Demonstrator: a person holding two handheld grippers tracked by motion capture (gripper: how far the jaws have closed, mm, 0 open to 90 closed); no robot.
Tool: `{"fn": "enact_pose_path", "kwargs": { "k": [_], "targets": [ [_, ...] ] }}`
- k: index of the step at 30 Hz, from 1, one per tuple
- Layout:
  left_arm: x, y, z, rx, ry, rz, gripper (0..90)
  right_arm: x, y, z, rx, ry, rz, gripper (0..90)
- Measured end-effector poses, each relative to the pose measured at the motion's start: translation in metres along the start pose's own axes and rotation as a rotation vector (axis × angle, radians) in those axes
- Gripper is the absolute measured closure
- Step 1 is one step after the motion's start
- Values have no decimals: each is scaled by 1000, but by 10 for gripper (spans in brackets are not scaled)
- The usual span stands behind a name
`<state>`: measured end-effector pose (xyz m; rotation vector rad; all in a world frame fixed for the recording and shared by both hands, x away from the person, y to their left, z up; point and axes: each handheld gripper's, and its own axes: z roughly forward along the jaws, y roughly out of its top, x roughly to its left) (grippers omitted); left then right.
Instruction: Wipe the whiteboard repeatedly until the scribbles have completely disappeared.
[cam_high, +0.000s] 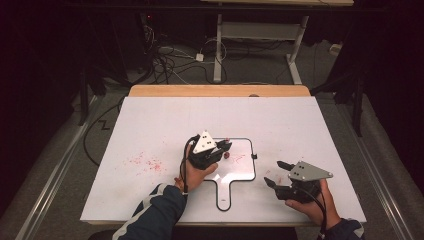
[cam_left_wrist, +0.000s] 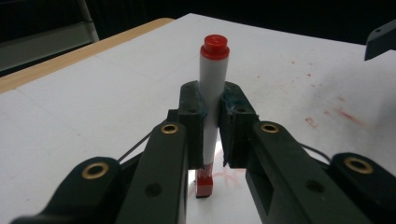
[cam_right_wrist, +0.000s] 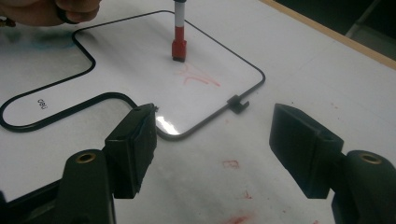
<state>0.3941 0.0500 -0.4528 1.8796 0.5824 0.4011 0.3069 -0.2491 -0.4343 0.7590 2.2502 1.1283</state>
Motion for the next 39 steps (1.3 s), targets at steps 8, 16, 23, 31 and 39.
{"fn": "enact_pose_path", "kwargs": {
  "k": [8, 16, 23, 31, 39],
  "targets": [
    [-21, 6, 17, -12, -47, 26, 789, 0, 0, 0, 4, 6, -6, 335],
    [-8, 8, 9, 33, 29, 46, 790, -1, -1, -2, 3, -2, -2, 335],
    [3, 4, 1, 29, 44, -2, 790, -1, -1, -1, 6, -2, -4, 335],
    [-23, 10, 20, 9, 14, 25, 789, 2, 0, 2, 14, 10, -11, 335],
    [-1, 7, 4, 47, 87, 20, 790, -1, 0, 0, 7, 6, -12, 335]
  ]
}}
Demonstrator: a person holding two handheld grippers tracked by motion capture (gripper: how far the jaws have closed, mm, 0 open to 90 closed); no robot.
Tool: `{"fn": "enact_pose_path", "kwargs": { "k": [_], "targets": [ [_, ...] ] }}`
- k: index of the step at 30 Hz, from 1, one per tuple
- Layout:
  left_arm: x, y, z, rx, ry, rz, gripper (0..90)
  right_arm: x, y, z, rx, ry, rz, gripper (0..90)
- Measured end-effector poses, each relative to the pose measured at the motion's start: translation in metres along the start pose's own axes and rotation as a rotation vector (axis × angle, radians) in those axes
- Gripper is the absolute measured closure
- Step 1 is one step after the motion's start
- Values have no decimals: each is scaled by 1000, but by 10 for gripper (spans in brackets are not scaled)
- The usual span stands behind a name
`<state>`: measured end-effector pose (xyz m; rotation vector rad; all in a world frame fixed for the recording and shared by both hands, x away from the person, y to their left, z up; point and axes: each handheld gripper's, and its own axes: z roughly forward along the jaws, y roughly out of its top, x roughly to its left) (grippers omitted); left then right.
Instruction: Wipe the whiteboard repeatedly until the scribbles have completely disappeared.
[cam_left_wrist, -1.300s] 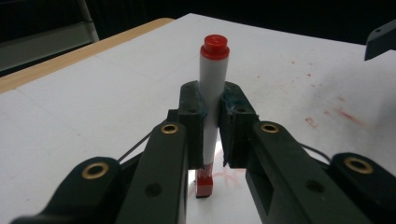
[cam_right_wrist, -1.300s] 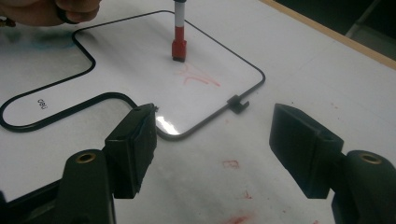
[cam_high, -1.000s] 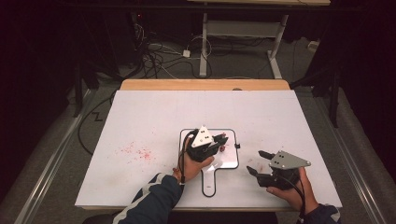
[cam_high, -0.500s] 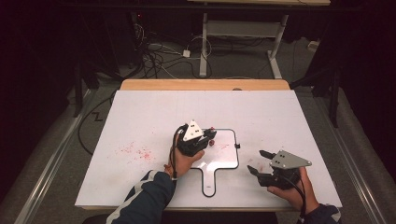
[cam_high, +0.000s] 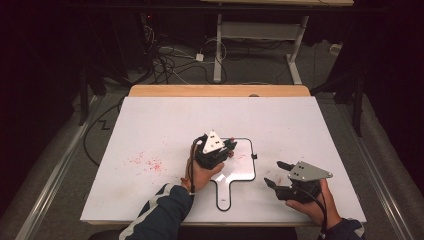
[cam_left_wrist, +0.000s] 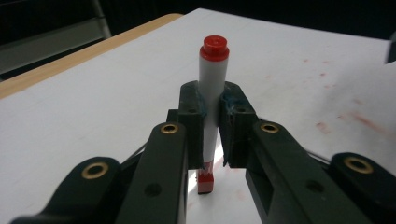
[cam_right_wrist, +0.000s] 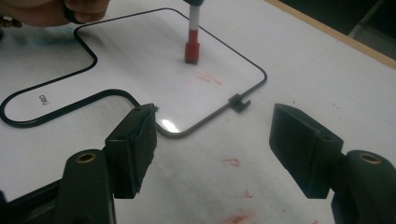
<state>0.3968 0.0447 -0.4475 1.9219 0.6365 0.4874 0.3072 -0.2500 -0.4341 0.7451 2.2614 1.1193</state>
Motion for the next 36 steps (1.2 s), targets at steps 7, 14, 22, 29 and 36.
{"fn": "enact_pose_path", "kwargs": {
  "k": [7, 14, 22, 29, 36],
  "targets": [
    [17, -7, -12, -5, 16, -46, 790, 1, 1, 1, 2, -3, -1, 335],
    [-5, -4, 0, -33, -36, -39, 789, 2, 1, 1, 4, -1, -3, 335],
    [-32, 11, 27, -43, -91, -14, 789, 1, 1, 1, 1, 4, -4, 335],
    [-31, 17, 35, -21, -53, 18, 789, 0, 0, 0, 0, 1, -3, 335],
    [-21, 17, 35, -18, -56, -13, 789, 0, 0, -1, -1, -1, -1, 335]
  ]
}}
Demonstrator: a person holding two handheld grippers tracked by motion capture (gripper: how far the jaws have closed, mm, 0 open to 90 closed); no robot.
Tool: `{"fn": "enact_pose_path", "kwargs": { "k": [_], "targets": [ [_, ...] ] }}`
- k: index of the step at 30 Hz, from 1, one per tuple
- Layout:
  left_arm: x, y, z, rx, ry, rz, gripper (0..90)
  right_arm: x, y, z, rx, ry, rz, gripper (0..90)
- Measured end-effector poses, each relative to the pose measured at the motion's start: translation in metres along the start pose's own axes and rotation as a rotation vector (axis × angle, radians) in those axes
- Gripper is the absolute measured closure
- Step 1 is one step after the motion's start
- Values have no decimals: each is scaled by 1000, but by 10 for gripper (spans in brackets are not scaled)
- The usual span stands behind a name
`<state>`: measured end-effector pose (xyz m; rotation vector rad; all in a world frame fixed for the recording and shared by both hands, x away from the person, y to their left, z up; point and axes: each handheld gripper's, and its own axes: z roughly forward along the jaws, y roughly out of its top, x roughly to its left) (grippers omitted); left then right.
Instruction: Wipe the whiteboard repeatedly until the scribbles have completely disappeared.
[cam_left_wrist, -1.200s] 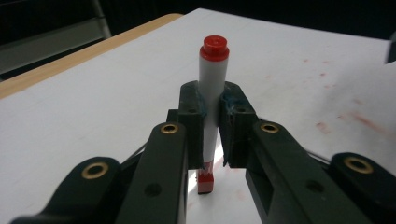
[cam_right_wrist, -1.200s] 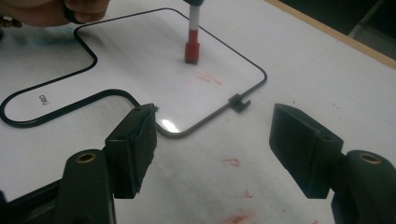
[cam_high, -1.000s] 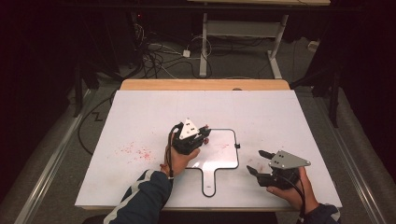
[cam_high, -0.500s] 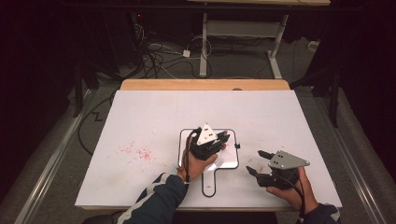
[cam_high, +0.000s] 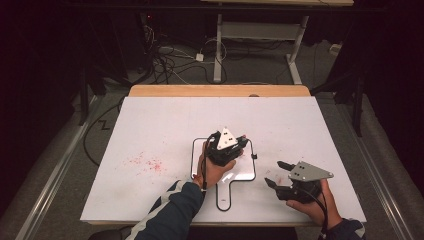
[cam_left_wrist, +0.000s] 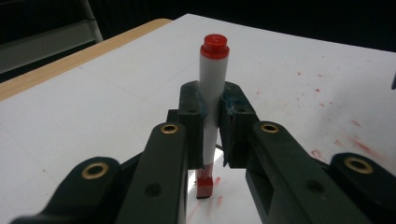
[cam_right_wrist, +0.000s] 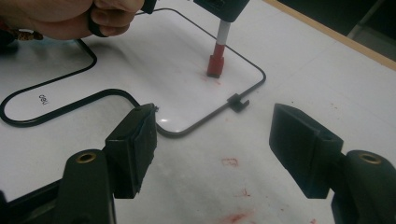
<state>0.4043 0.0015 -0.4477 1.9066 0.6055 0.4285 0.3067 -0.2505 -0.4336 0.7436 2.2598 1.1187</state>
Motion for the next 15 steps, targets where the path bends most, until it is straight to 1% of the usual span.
{"fn": "enact_pose_path", "kwargs": {
  "k": [1, 4, 5, 7, 8, 10, 12, 14, 15],
  "targets": [
    [-2, 0, 1, -3, -16, -2, 789, 0, 0, 0, 0, 0, -1, 336],
    [-13, 2, 4, -6, -46, 28, 789, 1, 0, 1, 2, 3, 0, 335],
    [-16, 2, 5, -7, -49, 35, 789, 1, 0, 1, 1, 4, 0, 335],
    [-19, 3, 7, -5, -41, 50, 789, 1, 1, 1, 2, 4, -1, 336],
    [-18, 4, 8, -4, -39, 45, 789, 1, 1, 1, 1, 5, -1, 336],
    [-13, 4, 8, 1, -13, 40, 789, 1, 1, 1, 1, 5, -6, 336],
    [-5, 4, 6, 3, -11, 10, 789, 1, 1, 0, -2, 6, -6, 335],
    [0, 2, 3, 5, -9, -7, 789, 1, 1, -1, -3, 3, -4, 336],
    [2, 2, 1, 10, -7, -8, 789, 0, 0, -1, -4, 3, -1, 336]
  ]
}}
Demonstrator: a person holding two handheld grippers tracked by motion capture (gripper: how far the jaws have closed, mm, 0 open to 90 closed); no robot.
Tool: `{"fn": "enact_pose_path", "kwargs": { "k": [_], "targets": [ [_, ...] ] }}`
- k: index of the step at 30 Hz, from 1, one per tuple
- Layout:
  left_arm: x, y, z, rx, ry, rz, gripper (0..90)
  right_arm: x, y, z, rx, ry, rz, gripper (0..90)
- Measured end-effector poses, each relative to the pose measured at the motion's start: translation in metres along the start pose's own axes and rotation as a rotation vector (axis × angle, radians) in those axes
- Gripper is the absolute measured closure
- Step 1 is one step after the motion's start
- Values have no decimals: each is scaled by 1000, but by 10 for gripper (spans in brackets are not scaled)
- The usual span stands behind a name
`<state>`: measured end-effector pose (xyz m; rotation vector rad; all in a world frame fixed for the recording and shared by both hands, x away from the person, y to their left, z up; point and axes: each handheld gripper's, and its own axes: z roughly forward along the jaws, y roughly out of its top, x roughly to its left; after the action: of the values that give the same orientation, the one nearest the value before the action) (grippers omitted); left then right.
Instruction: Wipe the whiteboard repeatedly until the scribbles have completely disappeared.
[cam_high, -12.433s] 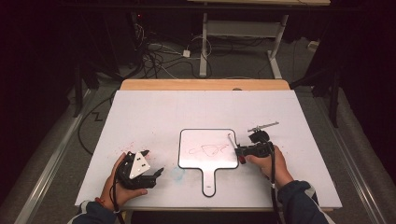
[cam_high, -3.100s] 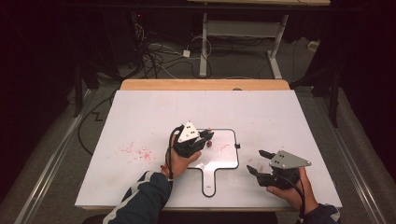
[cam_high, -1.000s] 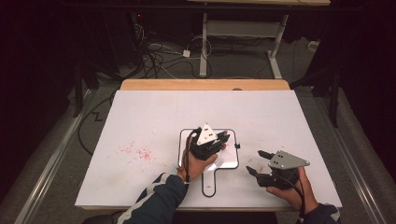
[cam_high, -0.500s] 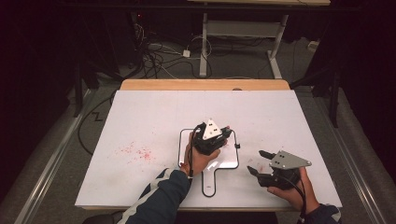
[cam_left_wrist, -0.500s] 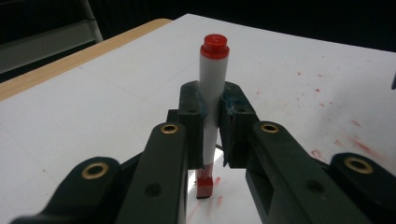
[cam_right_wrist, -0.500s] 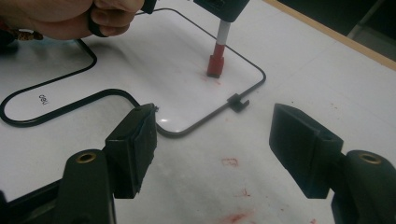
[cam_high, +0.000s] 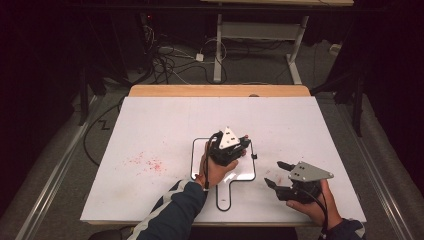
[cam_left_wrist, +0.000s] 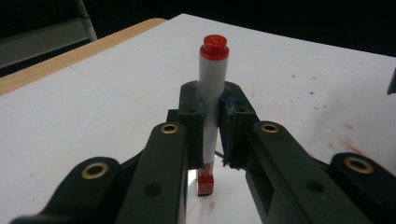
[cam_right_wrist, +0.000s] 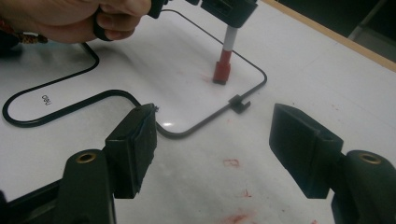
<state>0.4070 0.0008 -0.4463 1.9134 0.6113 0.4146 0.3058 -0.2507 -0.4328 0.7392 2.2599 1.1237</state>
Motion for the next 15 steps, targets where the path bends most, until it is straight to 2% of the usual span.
{"fn": "enact_pose_path", "kwargs": {
  "k": [5, 9, 12, 15],
  "targets": [
    [3, 0, -3, 9, 17, 9, 789, 0, 0, -1, 4, -7, 7, 336],
    [6, -2, -9, 15, -2, 5, 789, 1, 1, 0, 4, -6, -2, 336],
    [6, -3, -16, 38, -15, 37, 789, 1, 0, 0, 7, -7, -1, 336],
    [12, -4, -22, 58, 8, 54, 789, 0, 0, 0, 8, -9, -2, 336]
  ]
}}
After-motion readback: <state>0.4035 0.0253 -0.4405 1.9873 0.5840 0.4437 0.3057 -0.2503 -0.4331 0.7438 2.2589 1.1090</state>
